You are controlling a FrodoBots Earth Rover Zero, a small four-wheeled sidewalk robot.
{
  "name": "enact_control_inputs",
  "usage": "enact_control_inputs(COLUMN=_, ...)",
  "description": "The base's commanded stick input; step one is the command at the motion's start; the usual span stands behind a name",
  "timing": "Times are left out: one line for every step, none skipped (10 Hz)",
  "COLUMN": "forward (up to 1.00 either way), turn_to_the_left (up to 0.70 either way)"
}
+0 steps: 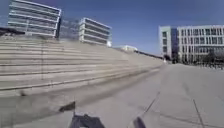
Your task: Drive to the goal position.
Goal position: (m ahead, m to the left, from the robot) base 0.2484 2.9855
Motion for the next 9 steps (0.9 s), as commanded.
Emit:
enact_control_inputs(forward=1.0, turn_to_the_left=-0.4)
enact_control_inputs(forward=1.0, turn_to_the_left=-0.4)
enact_control_inputs(forward=1.0, turn_to_the_left=-0.4)
enact_control_inputs(forward=1.0, turn_to_the_left=-0.4)
enact_control_inputs(forward=1.0, turn_to_the_left=-0.4)
enact_control_inputs(forward=1.0, turn_to_the_left=-0.4)
enact_control_inputs(forward=1.0, turn_to_the_left=-0.38)
enact_control_inputs(forward=1.0, turn_to_the_left=-0.03)
enact_control_inputs(forward=1.0, turn_to_the_left=0.01)
